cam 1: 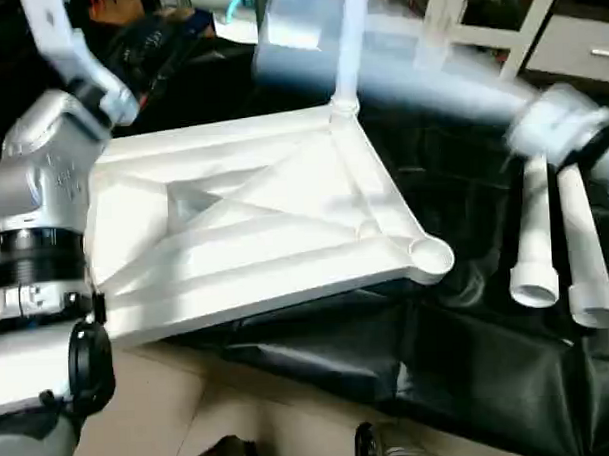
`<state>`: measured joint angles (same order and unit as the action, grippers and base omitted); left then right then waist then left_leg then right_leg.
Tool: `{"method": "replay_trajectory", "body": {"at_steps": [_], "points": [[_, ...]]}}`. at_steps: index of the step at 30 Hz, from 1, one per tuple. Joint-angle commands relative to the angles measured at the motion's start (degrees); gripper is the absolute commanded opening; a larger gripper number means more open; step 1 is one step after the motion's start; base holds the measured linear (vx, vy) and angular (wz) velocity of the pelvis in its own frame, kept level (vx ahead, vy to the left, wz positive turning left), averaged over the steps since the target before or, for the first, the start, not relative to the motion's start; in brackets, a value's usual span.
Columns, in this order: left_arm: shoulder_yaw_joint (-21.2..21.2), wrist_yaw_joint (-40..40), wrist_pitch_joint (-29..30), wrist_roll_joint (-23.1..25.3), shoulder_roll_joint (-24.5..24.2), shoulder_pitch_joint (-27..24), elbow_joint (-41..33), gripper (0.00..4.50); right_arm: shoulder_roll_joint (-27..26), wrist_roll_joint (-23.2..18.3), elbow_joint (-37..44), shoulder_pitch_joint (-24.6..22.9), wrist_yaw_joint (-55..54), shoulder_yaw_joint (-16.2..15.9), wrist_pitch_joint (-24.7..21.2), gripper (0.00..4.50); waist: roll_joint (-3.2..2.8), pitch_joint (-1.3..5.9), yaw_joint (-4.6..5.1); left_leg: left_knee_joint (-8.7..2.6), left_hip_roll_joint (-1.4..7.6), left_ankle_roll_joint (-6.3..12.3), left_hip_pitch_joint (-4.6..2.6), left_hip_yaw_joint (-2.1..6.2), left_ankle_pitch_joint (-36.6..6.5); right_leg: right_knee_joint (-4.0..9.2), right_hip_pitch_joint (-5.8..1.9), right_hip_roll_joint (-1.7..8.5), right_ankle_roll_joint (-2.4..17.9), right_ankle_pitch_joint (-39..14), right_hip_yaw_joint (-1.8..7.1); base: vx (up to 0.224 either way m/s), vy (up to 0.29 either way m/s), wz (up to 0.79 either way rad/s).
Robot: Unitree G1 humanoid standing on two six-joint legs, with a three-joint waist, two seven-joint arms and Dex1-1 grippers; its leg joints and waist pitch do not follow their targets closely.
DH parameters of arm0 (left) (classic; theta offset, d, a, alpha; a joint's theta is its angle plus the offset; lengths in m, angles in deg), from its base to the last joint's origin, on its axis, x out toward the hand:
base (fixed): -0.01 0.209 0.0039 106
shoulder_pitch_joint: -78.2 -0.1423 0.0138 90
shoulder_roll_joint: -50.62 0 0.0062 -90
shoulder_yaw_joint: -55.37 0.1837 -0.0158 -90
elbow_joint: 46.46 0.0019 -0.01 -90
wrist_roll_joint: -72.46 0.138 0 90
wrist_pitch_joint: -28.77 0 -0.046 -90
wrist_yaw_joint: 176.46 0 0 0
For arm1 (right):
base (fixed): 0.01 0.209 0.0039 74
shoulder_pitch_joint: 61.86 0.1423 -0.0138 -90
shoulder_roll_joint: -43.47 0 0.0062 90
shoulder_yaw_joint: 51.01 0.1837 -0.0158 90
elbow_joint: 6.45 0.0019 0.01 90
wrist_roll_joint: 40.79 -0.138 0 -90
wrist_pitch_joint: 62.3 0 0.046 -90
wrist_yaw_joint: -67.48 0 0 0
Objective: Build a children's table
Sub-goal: Insert table leg to table base
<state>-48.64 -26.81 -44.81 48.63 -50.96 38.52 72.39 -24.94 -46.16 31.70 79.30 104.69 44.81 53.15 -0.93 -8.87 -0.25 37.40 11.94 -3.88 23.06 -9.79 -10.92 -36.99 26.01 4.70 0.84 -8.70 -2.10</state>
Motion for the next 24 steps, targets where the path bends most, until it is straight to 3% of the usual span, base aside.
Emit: {"method": "replay_trajectory", "body": {"at_steps": [1, 2, 3, 4, 5, 8, 9, 10, 11, 12, 13, 14, 15, 16, 18, 19, 20, 24], "points": [[1.42, 0.49, 0.97, 1.34, 0.18, -0.90, -1.40, 2.45, -0.34, -7.90, 4.62, -0.19, 2.83, 3.30, -7.78, 1.83, 0.41, 6.47, -1.01, -3.77, 0.02, 12.12, -0.88, -0.43, -4.41, 2.72, -4.75, 1.17, 21.27, 1.25, 1.11, 0.000, 0.000, 0.00], [1.79, 1.21, 2.07, 1.25, 0.80, -1.68, -2.34, 2.45, -1.24, -11.83, 7.38, -0.75, 3.67, 4.74, -13.03, 1.83, 0.25, 6.37, -1.33, -3.79, 0.04, 11.77, -1.05, -0.55, -4.63, 2.79, -4.68, 1.17, 21.72, 0.70, 1.11, 0.000, 0.000, 0.00], [1.79, 1.21, 2.07, 1.25, 0.80, -1.68, -2.34, 2.45, -1.24, -11.83, 7.38, -0.75, 3.67, 4.74, -13.03, 1.83, 0.24, 6.36, -1.48, -3.84, 0.09, 11.28, -1.06, -0.55, -4.97, 2.93, -4.55, 1.16, 21.62, -0.31, 1.03, 0.000, 0.000, 0.00], [5.28, 6.98, 8.98, 2.00, 4.30, -5.38, -8.55, 2.45, -4.30, -30.08, 24.38, -5.78, -0.83, 5.95, -31.69, 1.83, -0.06, 5.71, -2.07, -4.32, 0.28, 10.43, -1.32, -0.55, -5.89, 3.22, -4.70, 1.17, 21.09, -1.33, 1.20, 0.000, 0.000, 0.00], [5.37, 7.12, 9.08, 2.03, 4.39, -5.46, -8.69, 2.45, -4.39, -30.53, 24.75, -5.89, -1.02, 5.98, -32.03, 1.83, -0.02, 5.60, -2.35, -4.49, 0.57, 9.94, -1.35, -0.39, -6.21, 3.22, -4.79, 1.46, 20.59, -1.62, 1.33, 0.000, 0.000, 0.00], [8.17, 12.38, 10.62, 2.51, 10.05, -9.40, -15.62, 2.45, -8.70, -52.91, 39.38, -9.61, -12.06, 8.09, -45.77, 1.82, 0.07, 5.82, -2.82, -4.63, 0.26, 7.84, -1.68, -0.54, -6.28, 3.77, -4.07, 1.22, 18.51, -4.65, 1.28, 0.000, 0.000, 0.00], [8.17, 12.38, 10.62, 2.51, 10.05, -9.40, -15.62, 2.45, -8.70, -52.91, 39.38, -9.61, -12.06, 8.09, -45.77, 1.82, 0.08, 5.84, -3.04, -4.74, 0.20, 6.70, -1.58, -0.57, -7.32, 4.05, -3.96, 1.31, 17.40, -7.08, 1.18, 0.000, 0.000, 0.00], [8.39, 12.66, 10.36, 2.25, 11.20, -10.01, -16.76, 2.45, -9.49, -56.50, 40.91, -9.77, -13.95, 8.83, -47.63, 1.82, 0.08, 5.92, -3.25, -4.76, -0.02, 5.26, -1.70, -0.69, -8.19, 4.34, -3.70, 1.22, 16.22, -9.29, 1.08, 0.000, 0.000, 0.00], [9.38, 13.28, 9.11, 2.19, 13.88, -11.11, -19.17, 2.45, -11.89, -66.28, 42.46, -9.66, -18.80, 11.98, -52.37, 1.82, 0.46, 5.58, -3.11, -4.97, 0.01, 4.82, -1.72, -0.73, -8.25, 4.51, -3.75, 1.25, 15.64, -9.46, 1.24, 0.000, 0.000, 0.00], [10.56, 13.14, 7.57, 2.45, 15.58, -11.81, -20.61, 2.45, -13.02, -73.14, 42.04, -9.48, -21.34, 14.37, -56.31, 1.82, 0.28, 5.47, -3.14, -5.15, -0.04, 4.51, -1.81, -0.63, -9.06, 4.59, -3.82, 1.36, 14.24, -10.14, 1.29, 0.000, 0.000, 0.00], [12.08, 12.57, 5.84, 3.30, 16.46, -12.37, -21.67, 2.45, -13.39, -77.12, 40.83, -9.25, -21.90, 16.63, -60.45, 1.82, 0.24, 5.58, -3.21, -5.11, -0.10, 4.22, -1.84, -0.68, -9.48, 4.69, -3.66, 1.28, 13.66, -10.52, 1.15, 0.000, 0.000, 0.00], [13.45, 11.83, 4.93, 3.91, 16.81, -12.85, -22.65, 2.45, -13.33, -78.85, 39.88, -9.19, -21.95, 18.10, -63.45, 1.82, 0.63, 5.52, -3.20, -5.29, -0.25, 4.13, -1.68, -0.68, -9.00, 4.86, -3.66, 1.14, 12.79, -10.65, 1.02, 0.000, 0.000, 0.00], [13.45, 11.83, 4.93, 3.91, 16.81, -12.85, -22.65, 2.45, -13.33, -78.85, 39.88, -9.19, -21.95, 18.10, -63.45, 1.82, 0.56, 5.67, -3.23, -5.28, -0.29, 4.00, -1.32, -0.72, -7.31, 4.72, -3.78, 1.23, 12.39, -9.37, 1.02, 0.000, 0.000, 0.00], [14.77, 10.55, 5.30, 3.23, 17.22, -13.88, -25.19, 2.45, -11.85, -79.66, 39.52, -10.12, -22.12, 18.93, -67.74, 1.82, 0.85, 5.76, -3.14, -5.30, -0.44, 3.96, -0.74, -0.64, -4.84, 4.45, -4.25, 1.31, 12.21, -7.81, 0.97, 0.000, 0.000, 0.00], [15.35, 10.21, 6.08, 2.48, 17.41, -15.11, -28.03, 2.45, -11.28, -84.48, 40.37, -11.34, -24.30, 19.16, -69.32, 1.82, 0.75, 5.85, -3.22, -5.19, -0.37, 4.16, -0.87, -0.68, -3.27, 4.38, -4.18, 1.46, 12.10, -6.14, 1.06, 0.000, 0.000, 0.00], [15.35, 10.50, 6.46, 2.46, 17.59, -15.58, -29.06, 2.45, -11.09, -87.34, 41.41, -12.07, -26.17, 18.98, -69.30, 1.82, 1.04, 5.85, -3.06, -5.17, -0.62, 4.90, -0.56, -0.84, -2.34, 4.37, -4.33, 1.45, 12.01, -4.97, 1.08, 0.000, 0.000, 0.00], [15.57, 10.47, 6.33, 2.82, 17.41, -16.25, -30.07, 2.45, -10.83, -90.37, 42.26, -12.72, -27.74, 18.75, -69.40, 1.82, 1.20, 5.78, -3.03, -5.20, -0.60, 5.17, -0.71, -0.88, -2.17, 4.45, -4.31, 1.53, 11.59, -4.72, 1.15, 0.000, 0.000, 0.00], [17.22, 9.61, 5.29, 5.53, 15.48, -18.59, -31.95, 2.45, -10.29, -98.21, 44.42, -14.19, -31.30, 18.60, -71.08, 1.82, 1.22, 5.55, -2.77, -5.34, -0.67, 5.77, -0.63, -0.95, -2.44, 4.79, -4.13, 1.38, 10.24, -6.52, 1.04, 0.000, 0.000, 0.00]]}}
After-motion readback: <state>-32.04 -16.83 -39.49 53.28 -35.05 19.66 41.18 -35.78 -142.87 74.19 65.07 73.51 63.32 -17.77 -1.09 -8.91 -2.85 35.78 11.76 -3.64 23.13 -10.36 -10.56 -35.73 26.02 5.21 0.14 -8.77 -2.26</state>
